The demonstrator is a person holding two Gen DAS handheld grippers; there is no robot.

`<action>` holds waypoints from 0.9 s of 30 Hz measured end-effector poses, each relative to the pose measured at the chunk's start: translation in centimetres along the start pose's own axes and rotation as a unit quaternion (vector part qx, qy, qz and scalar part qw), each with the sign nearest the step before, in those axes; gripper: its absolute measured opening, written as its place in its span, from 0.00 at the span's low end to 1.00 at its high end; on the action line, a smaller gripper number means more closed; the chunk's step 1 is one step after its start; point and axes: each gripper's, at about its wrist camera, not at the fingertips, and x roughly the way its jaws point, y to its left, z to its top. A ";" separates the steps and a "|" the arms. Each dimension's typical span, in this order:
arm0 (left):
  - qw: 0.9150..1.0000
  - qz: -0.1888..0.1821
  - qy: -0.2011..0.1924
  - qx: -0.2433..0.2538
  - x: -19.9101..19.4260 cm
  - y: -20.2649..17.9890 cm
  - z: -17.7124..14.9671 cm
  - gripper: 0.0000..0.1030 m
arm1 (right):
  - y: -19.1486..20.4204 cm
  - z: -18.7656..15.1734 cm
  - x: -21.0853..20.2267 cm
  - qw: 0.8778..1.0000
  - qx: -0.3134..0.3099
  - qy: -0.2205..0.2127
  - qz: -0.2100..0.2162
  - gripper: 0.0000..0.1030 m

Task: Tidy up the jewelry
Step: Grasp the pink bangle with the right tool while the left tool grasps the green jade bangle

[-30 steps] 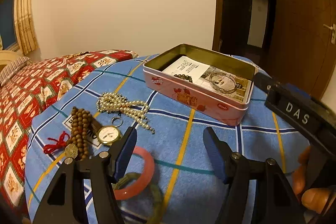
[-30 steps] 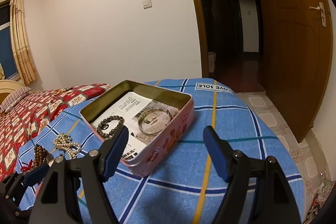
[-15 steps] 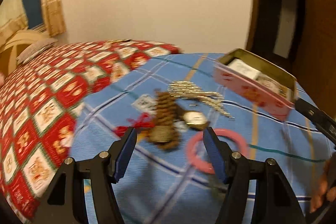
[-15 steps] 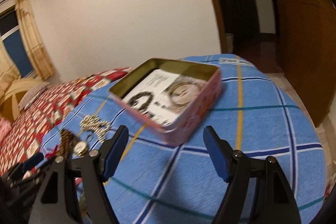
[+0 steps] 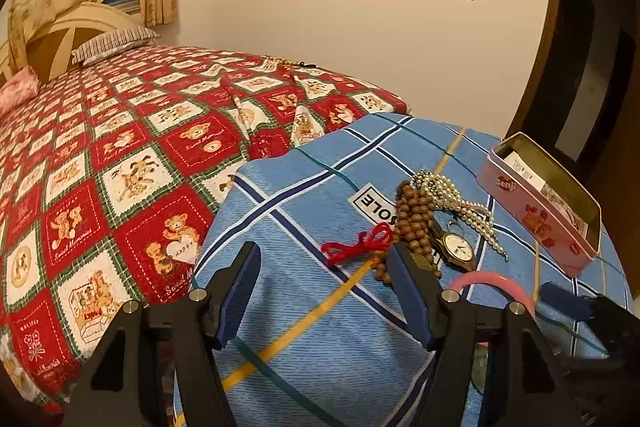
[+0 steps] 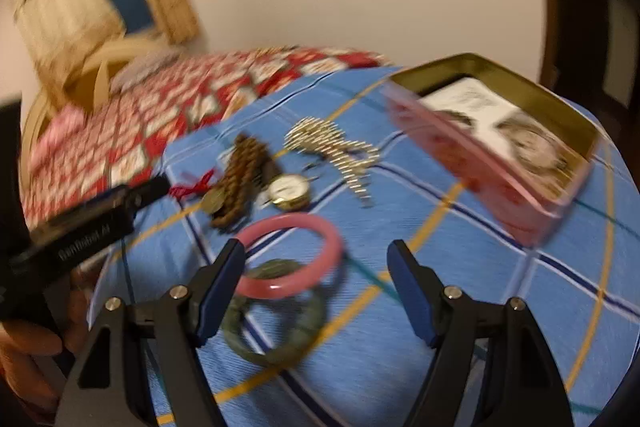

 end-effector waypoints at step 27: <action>0.974 -0.176 0.057 0.131 -0.3 -5.6 -1.9 0.64 | -5.9 0.9 -3.0 0.991 0.078 -0.083 -0.073 0.81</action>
